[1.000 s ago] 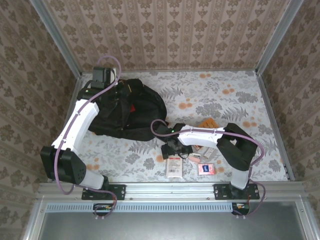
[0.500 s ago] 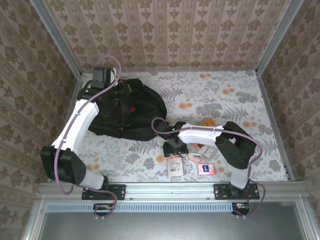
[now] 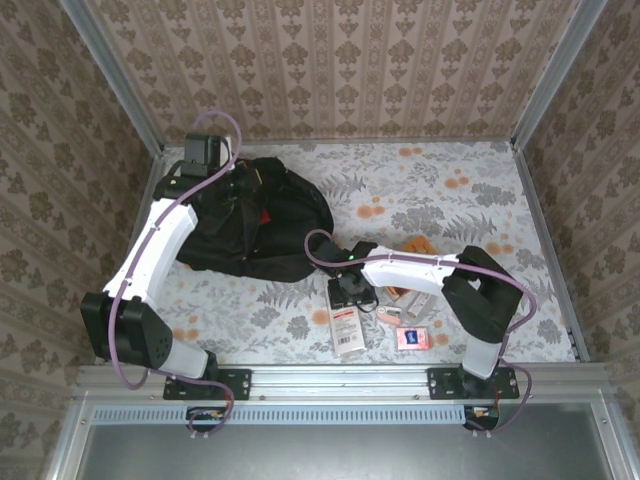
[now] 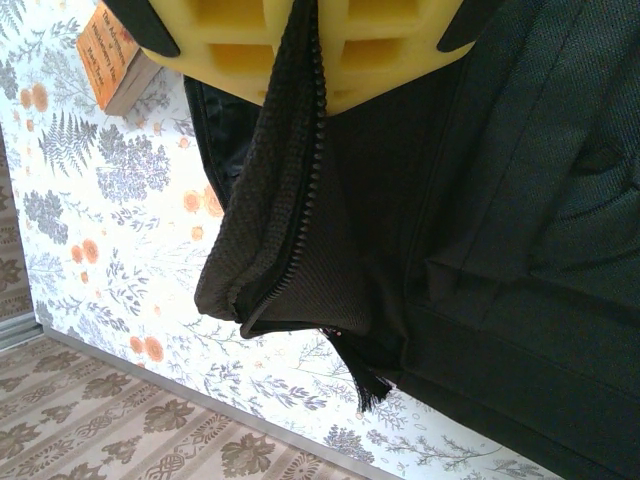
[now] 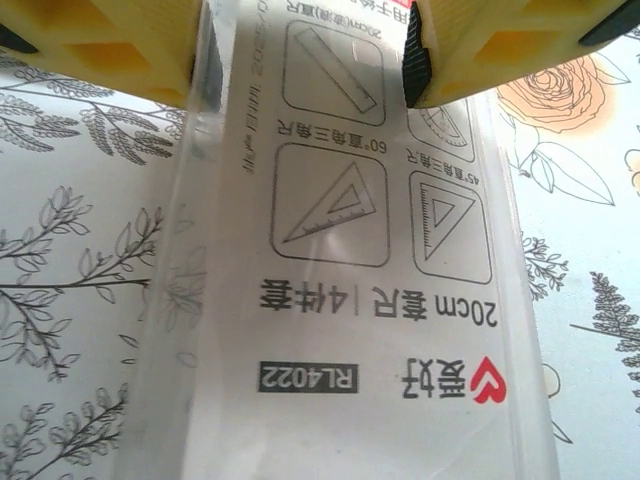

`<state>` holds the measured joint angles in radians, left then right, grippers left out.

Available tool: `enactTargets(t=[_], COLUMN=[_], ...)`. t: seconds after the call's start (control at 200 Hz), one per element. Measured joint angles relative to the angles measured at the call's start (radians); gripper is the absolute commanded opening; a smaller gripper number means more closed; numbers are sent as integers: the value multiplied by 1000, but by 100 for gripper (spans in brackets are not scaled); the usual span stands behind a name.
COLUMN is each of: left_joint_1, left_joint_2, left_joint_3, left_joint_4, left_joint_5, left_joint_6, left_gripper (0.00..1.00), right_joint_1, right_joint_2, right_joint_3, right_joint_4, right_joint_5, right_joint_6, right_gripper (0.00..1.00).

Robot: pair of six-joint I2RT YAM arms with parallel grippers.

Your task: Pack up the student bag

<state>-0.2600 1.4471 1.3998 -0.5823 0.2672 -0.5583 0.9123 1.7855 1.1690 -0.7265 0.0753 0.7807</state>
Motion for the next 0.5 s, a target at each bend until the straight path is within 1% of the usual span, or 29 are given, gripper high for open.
enactTargets(t=[0.145,0.25,0.325,0.37,0.43,0.47,0.5], left_joint_1=[0,0,0,0,0,0,0], left_joint_2=[0,0,0,0,0,0,0], left_joint_3=[0,0,0,0,0,0,0], left_joint_4=[0,0,0,0,0,0,0], left_joint_5=[3,7,8,10,10,10,10], left_joint_6=[0,0,0,0,0,0,0], left_gripper=[0,0,0,0,0,0,0], right_joint_1=[0,0,0,-2,-6,-10,-11], right_joint_2=[-37,-60,-65,-65,-65,-65,-65], right_joint_3=[0,0,0,0,-2,-5,-10], right_joint_4=[-10,-10,-9,-9,-7,-2,4], right_joint_5=[8,7,6,3,-1,-10,-14], right_joint_6=[2,4,5,5,8,0,-2], right_gripper=[38,34,35,41,66,77,81])
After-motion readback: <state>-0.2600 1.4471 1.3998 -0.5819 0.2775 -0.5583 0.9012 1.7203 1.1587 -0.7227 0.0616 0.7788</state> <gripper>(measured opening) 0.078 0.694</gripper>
